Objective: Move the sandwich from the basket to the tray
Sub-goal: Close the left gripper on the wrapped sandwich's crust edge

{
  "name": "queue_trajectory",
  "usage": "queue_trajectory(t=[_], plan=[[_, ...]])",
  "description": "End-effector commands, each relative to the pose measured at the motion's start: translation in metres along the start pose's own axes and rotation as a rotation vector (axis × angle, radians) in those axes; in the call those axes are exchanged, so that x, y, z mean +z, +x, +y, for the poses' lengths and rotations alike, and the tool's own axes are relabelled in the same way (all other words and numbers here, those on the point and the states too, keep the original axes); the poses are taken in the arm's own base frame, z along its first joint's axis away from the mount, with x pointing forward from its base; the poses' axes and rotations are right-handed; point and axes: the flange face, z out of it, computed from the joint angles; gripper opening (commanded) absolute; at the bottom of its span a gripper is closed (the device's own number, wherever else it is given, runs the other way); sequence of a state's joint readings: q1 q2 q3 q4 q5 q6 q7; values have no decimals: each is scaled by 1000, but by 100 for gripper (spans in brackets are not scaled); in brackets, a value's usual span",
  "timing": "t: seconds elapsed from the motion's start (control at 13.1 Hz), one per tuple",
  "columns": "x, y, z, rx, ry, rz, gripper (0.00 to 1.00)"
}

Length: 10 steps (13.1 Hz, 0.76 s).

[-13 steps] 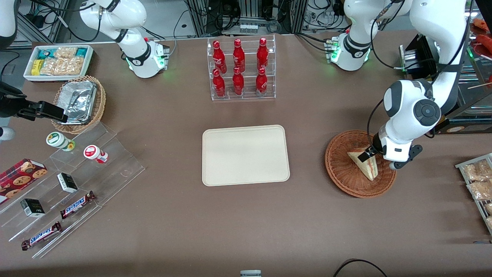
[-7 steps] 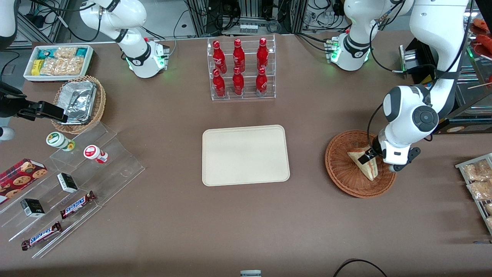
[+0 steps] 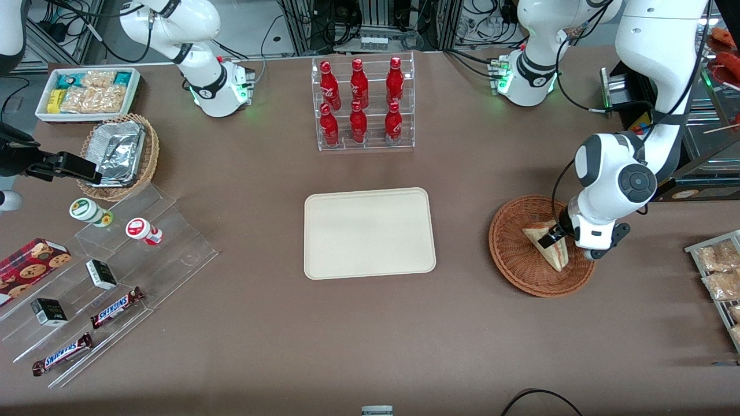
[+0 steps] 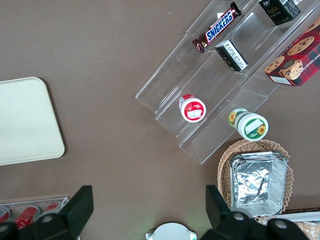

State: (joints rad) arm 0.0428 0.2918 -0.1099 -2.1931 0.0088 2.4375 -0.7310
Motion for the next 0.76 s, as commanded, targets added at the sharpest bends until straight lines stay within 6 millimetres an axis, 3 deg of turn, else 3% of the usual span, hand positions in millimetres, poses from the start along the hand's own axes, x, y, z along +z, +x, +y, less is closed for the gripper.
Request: queue_trajectory(t=[0.0,0.08,0.15,0.38,0.69], plan=[[4,0,-1,-42,-7,-2,41],[4,-1,0,-46,-5,-5,15],[2,-1,-1,-46,-5,-4,0],[-8,0,3,-28,7,-14,0],[-51,7,29,19,51,-58,0]])
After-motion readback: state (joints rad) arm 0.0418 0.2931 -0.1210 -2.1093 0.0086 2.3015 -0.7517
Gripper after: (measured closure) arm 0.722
